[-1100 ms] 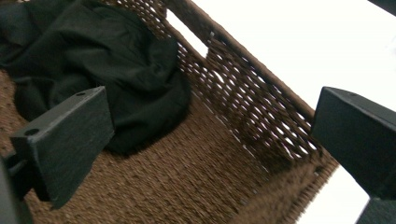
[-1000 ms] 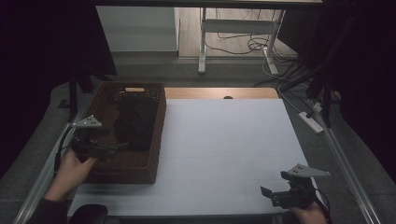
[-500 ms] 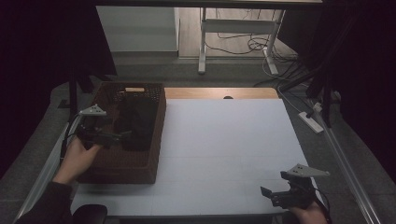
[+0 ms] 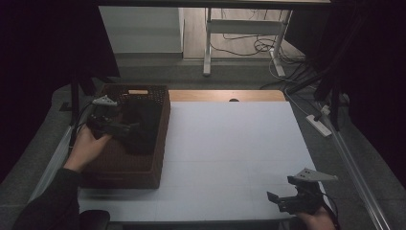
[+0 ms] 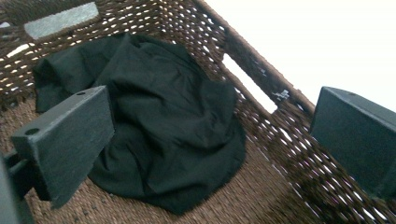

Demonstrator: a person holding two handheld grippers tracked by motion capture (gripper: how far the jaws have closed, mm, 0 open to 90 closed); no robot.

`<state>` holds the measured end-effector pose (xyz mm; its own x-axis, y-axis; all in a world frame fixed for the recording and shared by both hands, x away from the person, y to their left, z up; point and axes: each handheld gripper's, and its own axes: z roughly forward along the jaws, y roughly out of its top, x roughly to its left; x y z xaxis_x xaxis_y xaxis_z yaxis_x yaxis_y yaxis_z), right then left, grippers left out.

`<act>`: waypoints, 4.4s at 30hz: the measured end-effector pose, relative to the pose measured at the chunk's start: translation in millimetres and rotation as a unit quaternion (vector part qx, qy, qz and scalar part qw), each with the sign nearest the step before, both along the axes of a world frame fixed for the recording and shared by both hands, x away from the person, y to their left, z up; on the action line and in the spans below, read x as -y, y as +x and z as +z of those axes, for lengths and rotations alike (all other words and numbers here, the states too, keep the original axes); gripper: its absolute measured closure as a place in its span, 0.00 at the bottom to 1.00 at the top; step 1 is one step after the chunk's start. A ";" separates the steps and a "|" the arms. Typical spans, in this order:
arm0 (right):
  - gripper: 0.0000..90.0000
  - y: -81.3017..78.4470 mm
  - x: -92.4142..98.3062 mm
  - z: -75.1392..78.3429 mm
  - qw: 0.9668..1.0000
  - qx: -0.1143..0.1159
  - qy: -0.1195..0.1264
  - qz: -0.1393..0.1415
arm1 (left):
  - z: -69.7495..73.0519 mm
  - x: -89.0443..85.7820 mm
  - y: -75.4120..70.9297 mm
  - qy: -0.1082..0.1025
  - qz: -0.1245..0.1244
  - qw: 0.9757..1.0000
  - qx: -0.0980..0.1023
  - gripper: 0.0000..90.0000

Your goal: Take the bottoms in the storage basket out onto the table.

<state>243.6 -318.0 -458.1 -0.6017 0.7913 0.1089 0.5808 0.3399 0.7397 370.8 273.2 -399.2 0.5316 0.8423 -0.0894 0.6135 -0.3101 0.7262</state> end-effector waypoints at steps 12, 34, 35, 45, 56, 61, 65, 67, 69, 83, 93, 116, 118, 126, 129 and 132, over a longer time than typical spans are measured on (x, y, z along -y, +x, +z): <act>0.00 0.6 0.2 -0.2 1.000 -0.003 0.001 0.003 | -11.0 2.6 48.5 0.015 -0.015 0.999 -0.028 0.00; 0.00 1.2 0.2 -0.5 1.000 -0.006 0.003 0.008 | -55.7 14.0 107.6 0.031 -0.015 0.997 -0.070 0.00; 0.00 1.2 0.1 -0.5 1.000 -0.006 0.003 0.008 | -59.6 15.3 109.9 0.038 -0.016 0.996 -0.073 0.00; 0.02 0.9 -0.2 -0.6 1.000 -0.006 0.002 0.011 | -94.4 19.9 125.0 0.067 -0.027 0.990 -0.120 0.00; 0.03 0.2 -1.9 -0.8 1.000 -0.005 -0.007 0.018 | -123.2 26.4 129.5 0.122 -0.027 0.977 -0.175 0.00; 0.03 0.1 -2.4 -0.9 1.000 -0.004 -0.009 0.019 | -124.9 22.9 132.2 0.112 0.007 0.976 -0.185 0.00; 0.03 0.6 -2.7 -1.0 1.000 -0.005 -0.010 0.020 | -123.6 25.4 130.6 0.111 0.012 0.976 -0.188 0.04; 0.03 0.5 -3.1 -1.1 1.000 -0.005 -0.011 0.020 | -122.3 25.9 129.3 0.110 0.019 0.975 -0.191 0.07; 0.03 0.4 -3.3 -1.1 1.000 -0.005 -0.012 0.021 | -121.6 25.5 128.4 0.108 0.022 0.976 -0.190 0.14; 0.03 0.4 -4.6 -1.5 0.999 -0.007 -0.018 0.026 | -111.1 26.7 123.8 0.105 -0.001 0.977 -0.185 0.71; 0.03 0.0 -4.6 -1.4 0.999 -0.006 -0.018 0.027 | -100.1 33.4 124.1 0.116 0.008 0.970 -0.212 0.80; 0.03 0.9 -3.3 -1.3 1.000 -0.007 -0.012 0.022 | -55.6 18.4 109.0 0.065 0.022 0.989 -0.127 0.81; 0.03 0.9 -3.3 -1.3 1.000 -0.008 -0.012 0.022 | -52.0 16.1 107.2 0.058 0.021 0.991 -0.122 0.81; 0.03 1.3 -2.8 -1.2 1.000 -0.008 -0.010 0.018 | -36.8 12.0 97.6 0.052 0.018 0.993 -0.104 0.81; 0.03 1.1 -3.2 -1.1 1.000 -0.009 -0.010 0.017 | -29.3 10.1 91.3 0.040 0.015 0.995 -0.095 0.81; 0.03 1.2 -3.3 -1.2 1.000 -0.009 -0.010 0.017 | -24.2 9.4 87.7 0.041 0.014 0.995 -0.091 0.81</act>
